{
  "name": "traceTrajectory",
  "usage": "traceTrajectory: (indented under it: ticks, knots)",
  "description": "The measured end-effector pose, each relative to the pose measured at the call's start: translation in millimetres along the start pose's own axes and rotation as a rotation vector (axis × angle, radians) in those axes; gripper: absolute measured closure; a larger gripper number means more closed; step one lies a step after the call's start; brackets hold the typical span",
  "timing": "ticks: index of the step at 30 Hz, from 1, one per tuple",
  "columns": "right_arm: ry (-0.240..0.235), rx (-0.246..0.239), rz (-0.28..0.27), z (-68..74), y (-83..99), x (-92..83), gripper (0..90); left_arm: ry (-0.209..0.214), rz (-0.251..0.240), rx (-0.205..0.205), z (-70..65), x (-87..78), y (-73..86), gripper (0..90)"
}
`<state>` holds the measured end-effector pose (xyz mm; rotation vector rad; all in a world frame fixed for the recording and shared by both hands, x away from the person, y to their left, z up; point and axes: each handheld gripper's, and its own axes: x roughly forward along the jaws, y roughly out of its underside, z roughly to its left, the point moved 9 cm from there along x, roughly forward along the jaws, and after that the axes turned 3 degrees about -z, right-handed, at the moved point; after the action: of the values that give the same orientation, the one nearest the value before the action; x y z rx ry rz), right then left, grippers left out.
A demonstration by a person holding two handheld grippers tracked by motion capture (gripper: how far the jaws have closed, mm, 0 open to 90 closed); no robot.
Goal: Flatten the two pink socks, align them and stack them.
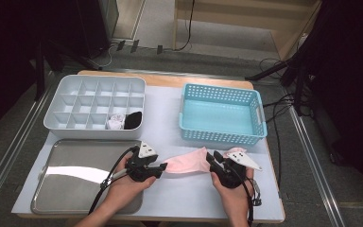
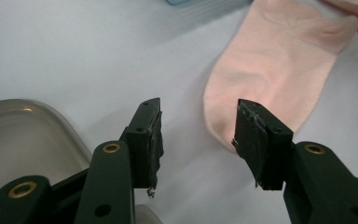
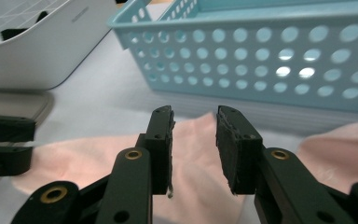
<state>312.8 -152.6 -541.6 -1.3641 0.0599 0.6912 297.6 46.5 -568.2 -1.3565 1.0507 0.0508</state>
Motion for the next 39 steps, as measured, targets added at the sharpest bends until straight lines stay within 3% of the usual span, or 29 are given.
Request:
traceTrajectory:
  ticks: [4,8,10,11,13,16,18,21,24,28,31,33,35,37,39]
  knots:
    - [0.006,-0.003,-0.002,-1.1,1.4,-4.7,64.5,0.009,-0.003,-0.003,0.6,-0.7,0.2,53.8]
    - [0.008,-0.028,0.078,-0.2,23.7,-7.9,64.2,0.038,0.080,0.022,-5.5,5.9,11.0,60.1]
    - [0.023,-0.080,0.124,0.7,38.6,-3.6,57.7,0.020,0.100,0.053,-7.0,8.7,14.9,61.8]
    - [0.057,-0.139,0.121,-1.4,44.1,0.7,53.0,0.010,0.103,0.055,-7.4,8.3,14.9,63.7]
    - [0.091,-0.155,0.142,-2.4,45.9,2.6,58.3,0.039,0.118,0.047,-10.1,7.8,14.8,73.7]
    - [0.103,-0.140,0.163,-2.3,48.6,2.9,76.0,0.051,0.121,0.049,-11.1,8.1,15.7,85.5]
    - [0.106,-0.093,0.188,-3.6,49.0,-1.5,85.9,0.047,0.106,0.042,-9.1,8.2,15.0,88.4]
    - [0.057,-0.028,0.216,-0.4,52.2,-8.5,88.7,0.028,0.088,0.016,-2.4,7.7,13.6,89.1]
    - [0.017,-0.044,0.195,5.2,54.2,-12.6,77.8,0.015,0.077,0.009,1.5,8.0,14.3,87.2]
    - [-0.034,0.023,0.072,4.1,34.7,-30.7,67.9,0.003,0.053,0.011,5.2,6.1,13.8,66.8]
    - [0.005,0.033,0.010,-13.6,24.0,-47.6,69.2,0.013,0.036,-0.011,8.6,2.1,13.4,56.1]
    - [0.042,0.030,0.004,-29.7,22.3,-55.2,70.3,0.027,0.022,-0.040,11.7,-1.9,13.3,53.5]
    - [0.074,0.042,0.006,-45.6,22.2,-61.9,71.6,0.033,0.012,-0.043,14.1,-6.5,14.3,52.0]
    - [0.080,0.061,0.005,-55.8,23.3,-67.7,72.3,0.032,0.000,-0.053,15.5,-11.0,15.6,51.2]
    - [0.054,0.070,0.011,-57.5,27.1,-71.0,71.1,0.035,-0.006,-0.057,17.1,-14.6,16.7,50.8]
